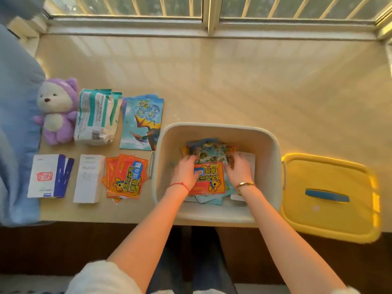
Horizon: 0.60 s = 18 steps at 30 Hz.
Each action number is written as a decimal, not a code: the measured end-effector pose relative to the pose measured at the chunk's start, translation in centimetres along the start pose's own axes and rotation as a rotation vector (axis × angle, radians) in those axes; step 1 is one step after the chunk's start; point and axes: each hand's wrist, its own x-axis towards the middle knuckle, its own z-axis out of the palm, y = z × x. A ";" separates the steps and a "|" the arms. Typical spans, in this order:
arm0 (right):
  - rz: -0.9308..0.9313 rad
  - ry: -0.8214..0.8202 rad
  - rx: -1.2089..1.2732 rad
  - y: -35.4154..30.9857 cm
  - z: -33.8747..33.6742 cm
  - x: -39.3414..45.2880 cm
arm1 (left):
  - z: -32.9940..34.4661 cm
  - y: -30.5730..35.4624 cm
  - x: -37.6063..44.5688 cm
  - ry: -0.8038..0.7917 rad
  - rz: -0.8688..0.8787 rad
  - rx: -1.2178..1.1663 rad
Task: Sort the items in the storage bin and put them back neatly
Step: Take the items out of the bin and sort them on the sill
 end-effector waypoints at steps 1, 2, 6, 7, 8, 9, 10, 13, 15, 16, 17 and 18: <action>0.001 0.002 -0.005 0.1 0.3 0.3 | 0.5 -0.1 0.1 -0.010 -0.008 0.028; 0.004 0.007 -0.010 0.2 0.6 0.5 | 0.9 -0.3 0.2 -0.010 -0.013 0.057; 0.014 0.052 -0.016 0.6 1.3 1.1 | 1.8 -0.7 0.4 0.053 -0.037 0.168; 0.018 0.066 -0.010 0.7 1.4 1.2 | 1.9 -0.8 0.5 0.052 -0.050 0.180; 0.017 0.078 -0.003 0.7 1.4 1.3 | 1.9 -0.8 0.6 0.036 -0.062 0.183; 0.013 0.087 0.006 0.7 1.4 1.4 | 1.9 -0.8 0.7 0.015 -0.071 0.177; 0.004 0.090 0.020 0.6 1.3 1.5 | 1.8 -0.9 0.8 -0.007 -0.081 0.156; -0.007 0.082 0.123 0.5 0.6 1.1 | 0.9 -0.5 0.7 -0.015 -0.089 0.018; -0.004 0.105 0.221 0.1 -0.2 0.2 | -0.3 -0.2 0.2 0.010 -0.099 -0.078; -0.019 0.133 0.256 -0.1 -0.7 -0.3 | -1.0 -0.1 -0.3 0.027 -0.106 -0.116; -0.045 0.164 0.271 -0.3 -1.3 -0.9 | -1.7 0.0 -0.8 0.052 -0.103 -0.141; -0.076 0.194 0.272 -0.4 -1.8 -1.5 | -2.5 0.1 -1.4 0.079 -0.086 -0.153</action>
